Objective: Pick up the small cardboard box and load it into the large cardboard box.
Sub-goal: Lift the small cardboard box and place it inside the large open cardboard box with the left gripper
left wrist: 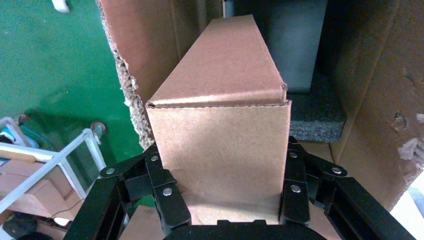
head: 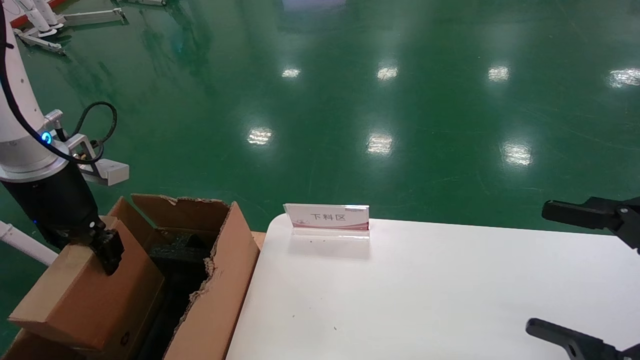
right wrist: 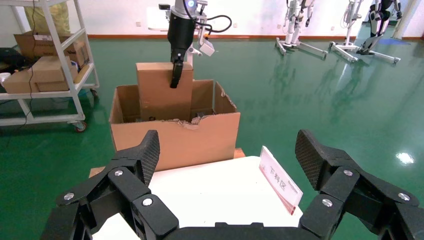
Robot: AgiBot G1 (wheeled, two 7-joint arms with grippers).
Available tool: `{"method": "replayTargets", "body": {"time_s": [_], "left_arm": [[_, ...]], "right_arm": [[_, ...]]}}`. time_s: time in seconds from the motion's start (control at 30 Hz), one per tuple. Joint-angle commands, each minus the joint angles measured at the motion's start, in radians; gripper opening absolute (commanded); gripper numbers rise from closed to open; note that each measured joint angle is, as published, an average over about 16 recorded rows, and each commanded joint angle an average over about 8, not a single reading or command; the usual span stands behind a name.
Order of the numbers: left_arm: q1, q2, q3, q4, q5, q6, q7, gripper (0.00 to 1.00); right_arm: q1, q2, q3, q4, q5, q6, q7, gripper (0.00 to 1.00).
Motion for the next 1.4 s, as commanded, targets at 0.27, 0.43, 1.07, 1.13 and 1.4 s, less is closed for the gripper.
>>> {"method": "replayTargets", "body": {"time_s": [0.27, 0.43, 1.07, 1.13, 1.4], "left_arm": [[0.058, 0.024, -0.014, 0.113, 0.001, -0.011, 0.074, 0.0], [0.085, 0.039, -0.016, 0.164, 0.015, -0.025, 0.101, 0.0], [0.177, 0.095, -0.025, 0.299, 0.041, -0.076, 0.125, 0.0], [0.187, 0.1, -0.026, 0.311, 0.041, -0.079, 0.127, 0.0], [0.228, 0.121, -0.029, 0.362, 0.042, -0.094, 0.139, 0.0]], "right_arm": [[0.0, 0.0, 0.0, 0.0, 0.0, 0.0, 0.0, 1.0], [0.0, 0.0, 0.0, 0.0, 0.0, 0.0, 0.0, 1.0], [0.0, 0.0, 0.0, 0.0, 0.0, 0.0, 0.0, 1.0], [0.0, 0.0, 0.0, 0.0, 0.0, 0.0, 0.0, 1.0], [0.0, 0.0, 0.0, 0.0, 0.0, 0.0, 0.0, 1.0]]}}
